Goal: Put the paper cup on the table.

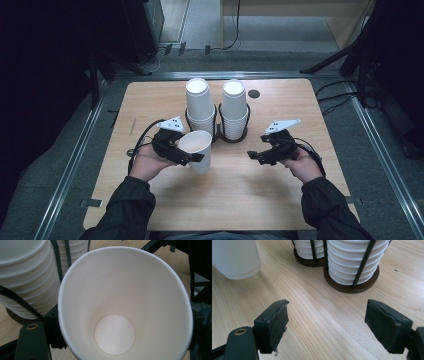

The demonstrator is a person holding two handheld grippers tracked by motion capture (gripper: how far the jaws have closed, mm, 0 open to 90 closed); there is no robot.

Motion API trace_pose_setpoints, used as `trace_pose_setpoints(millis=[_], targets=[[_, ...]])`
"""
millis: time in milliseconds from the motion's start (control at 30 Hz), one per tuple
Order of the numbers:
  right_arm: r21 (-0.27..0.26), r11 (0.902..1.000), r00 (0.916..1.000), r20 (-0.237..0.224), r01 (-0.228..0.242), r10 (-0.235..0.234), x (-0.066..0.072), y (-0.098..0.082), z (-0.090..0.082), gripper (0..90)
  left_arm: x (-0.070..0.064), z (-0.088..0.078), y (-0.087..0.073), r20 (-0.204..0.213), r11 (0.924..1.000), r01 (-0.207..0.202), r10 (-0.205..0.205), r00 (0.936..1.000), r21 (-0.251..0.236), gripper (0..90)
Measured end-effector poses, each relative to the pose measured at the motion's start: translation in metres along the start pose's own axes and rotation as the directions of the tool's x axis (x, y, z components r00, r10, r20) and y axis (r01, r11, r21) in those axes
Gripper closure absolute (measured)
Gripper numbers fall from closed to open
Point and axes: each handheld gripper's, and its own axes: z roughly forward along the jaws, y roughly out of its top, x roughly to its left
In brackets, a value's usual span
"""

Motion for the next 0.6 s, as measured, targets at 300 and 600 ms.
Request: trace_pose_setpoints(millis=[300,600], targets=[[0.017,0.9997,0.9996,0.023,0.015,-0.015,-0.006,0.003,0.006,20.2,0.008,-0.007,-0.01,-0.033,0.9997,0.024,-0.025,0.9992,-0.004,18.8],[0.035,0.9989,0.9995,0.001,0.032,-0.032,-0.007,0.005,0.011,20.3,0.02,-0.024,-0.02,-0.072,0.9972,0.068,-0.07,0.9949,-0.032,18.7]])
